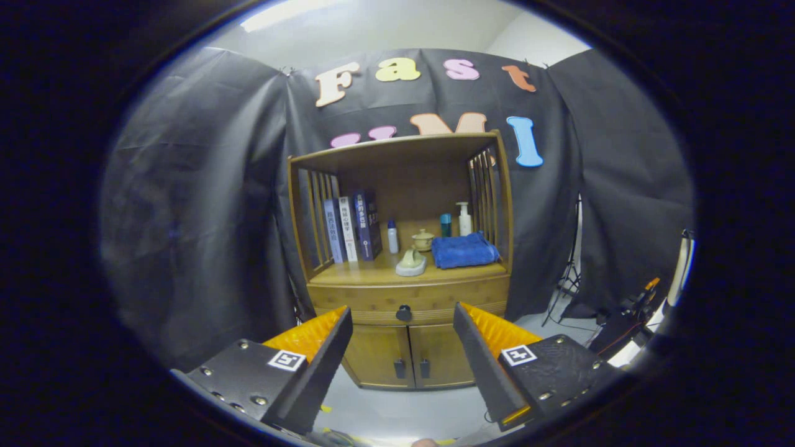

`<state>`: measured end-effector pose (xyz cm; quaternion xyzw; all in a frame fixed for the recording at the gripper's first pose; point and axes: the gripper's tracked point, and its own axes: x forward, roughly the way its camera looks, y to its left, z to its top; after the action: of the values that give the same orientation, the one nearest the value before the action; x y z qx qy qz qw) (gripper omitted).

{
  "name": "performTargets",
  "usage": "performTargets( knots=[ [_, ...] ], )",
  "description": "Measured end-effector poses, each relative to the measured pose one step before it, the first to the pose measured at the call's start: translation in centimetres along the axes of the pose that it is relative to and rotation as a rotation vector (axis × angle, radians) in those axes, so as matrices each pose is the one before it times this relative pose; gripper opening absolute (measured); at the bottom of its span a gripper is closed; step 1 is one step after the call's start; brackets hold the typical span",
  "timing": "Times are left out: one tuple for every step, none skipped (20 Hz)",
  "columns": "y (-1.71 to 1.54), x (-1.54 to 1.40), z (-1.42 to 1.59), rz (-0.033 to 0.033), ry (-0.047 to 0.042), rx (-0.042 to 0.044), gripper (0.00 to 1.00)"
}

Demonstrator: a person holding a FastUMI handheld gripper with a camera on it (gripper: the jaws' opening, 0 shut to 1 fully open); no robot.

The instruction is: Pull open the drawer, take out the items inside it, and place them on the countertop above the cabinet.

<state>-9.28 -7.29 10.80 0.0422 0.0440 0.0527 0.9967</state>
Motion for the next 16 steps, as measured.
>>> performTargets(
  knots=[
    [-0.064,-0.021,0.27,0.00219,-0.00277,-0.01047,0.99],
    [-0.012,-0.061,0.023,0.00368,-0.00138,-0.00807,0.99],
    [-0.115,-0.04,0.092,-0.00292,-0.0037,-0.00778,0.99],
    [-0.455,-0.026,0.094,-0.01212,-0.00432,-0.00318,0.99],
    [-0.293,-0.012,0.028,-0.00852,-0.00409,0.00006,0.99],
    [-0.083,-0.15,-0.053,0.00262,-0.005,0.00238,0.99],
    [-0.038,0.0,-0.04,0.00046,-0.00348,-0.00176,0.99],
    [-0.29,-0.066,0.0,-0.00531,0.00079,-0.00638,0.99],
    [-0.406,-0.038,0.034,-0.00909,-0.00306,-0.00916,0.99],
    [-0.162,-0.13,0.075,-0.00349,-0.00632,-0.00578,0.99],
    [-0.247,-0.116,0.135,-0.00429,-0.00876,-0.0058,0.99],
    [-0.134,-0.031,0.04,-0.00421,-0.00622,-0.00413,0.99],
    [-0.118,-0.015,0.091,-0.00037,-0.00342,-0.00407,0.99],
    [-0.074,-0.1,-0.043,0.00313,0.00068,-0.00327,0.99],
    [0.024,0.065,-0.036,0.00562,0.00421,-0.00029,0.99],
    [-0.127,-0.125,0.042,0.00527,-0.00163,-0.00294,0.99]
  ],
)
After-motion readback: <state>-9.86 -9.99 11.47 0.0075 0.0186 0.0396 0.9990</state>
